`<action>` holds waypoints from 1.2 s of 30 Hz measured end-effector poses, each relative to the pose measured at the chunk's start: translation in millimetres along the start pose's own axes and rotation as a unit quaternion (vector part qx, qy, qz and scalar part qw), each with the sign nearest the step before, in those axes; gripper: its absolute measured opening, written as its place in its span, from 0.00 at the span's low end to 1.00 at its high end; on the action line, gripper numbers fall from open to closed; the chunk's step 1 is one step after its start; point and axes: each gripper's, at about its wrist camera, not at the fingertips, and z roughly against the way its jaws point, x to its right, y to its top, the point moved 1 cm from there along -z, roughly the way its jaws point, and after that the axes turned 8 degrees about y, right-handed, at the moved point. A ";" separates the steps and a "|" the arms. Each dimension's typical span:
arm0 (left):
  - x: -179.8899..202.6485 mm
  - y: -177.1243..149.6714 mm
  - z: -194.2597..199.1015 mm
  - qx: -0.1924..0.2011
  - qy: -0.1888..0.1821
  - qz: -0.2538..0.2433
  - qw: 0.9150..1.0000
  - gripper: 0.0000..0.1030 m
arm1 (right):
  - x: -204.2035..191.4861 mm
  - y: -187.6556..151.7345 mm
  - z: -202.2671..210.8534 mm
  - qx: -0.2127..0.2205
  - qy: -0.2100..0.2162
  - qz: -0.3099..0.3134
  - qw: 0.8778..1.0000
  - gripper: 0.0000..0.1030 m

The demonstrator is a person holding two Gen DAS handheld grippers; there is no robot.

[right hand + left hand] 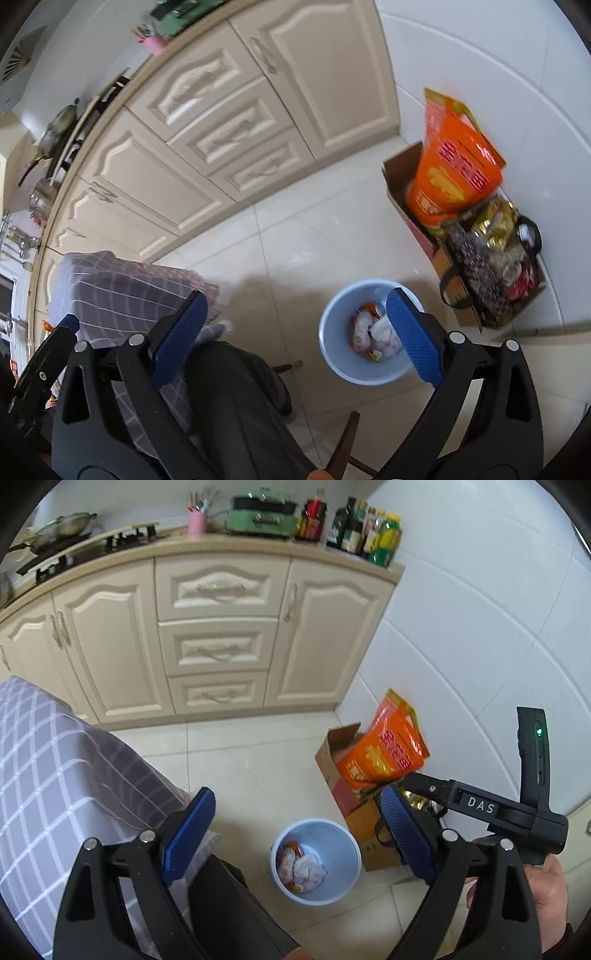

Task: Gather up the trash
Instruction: 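Carry the bag and wrapper to the blue bin and release both, then return both grippers from the bin to the table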

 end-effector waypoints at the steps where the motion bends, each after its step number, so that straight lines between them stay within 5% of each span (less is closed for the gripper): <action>1: -2.8 1.8 5.3 0.007 0.002 0.003 1.000 0.87 | -8.6 1.9 2.4 0.004 0.005 0.007 1.000 0.93; 11: -53.6 7.2 67.4 0.068 0.049 0.041 0.996 0.87 | -89.5 7.6 13.4 0.017 0.049 0.078 0.996 0.93; 18: -106.6 -1.7 117.3 0.109 0.109 0.074 0.985 0.88 | -172.7 1.3 18.3 0.020 0.097 0.151 0.984 0.93; 30: -192.4 -31.9 205.6 0.168 0.201 0.145 0.954 0.89 | -302.0 -34.2 9.0 -0.005 0.176 0.253 0.951 0.93; 36: -232.7 -60.6 241.0 0.178 0.257 0.184 0.932 0.89 | -369.9 -65.1 7.4 -0.022 0.220 0.314 0.924 0.93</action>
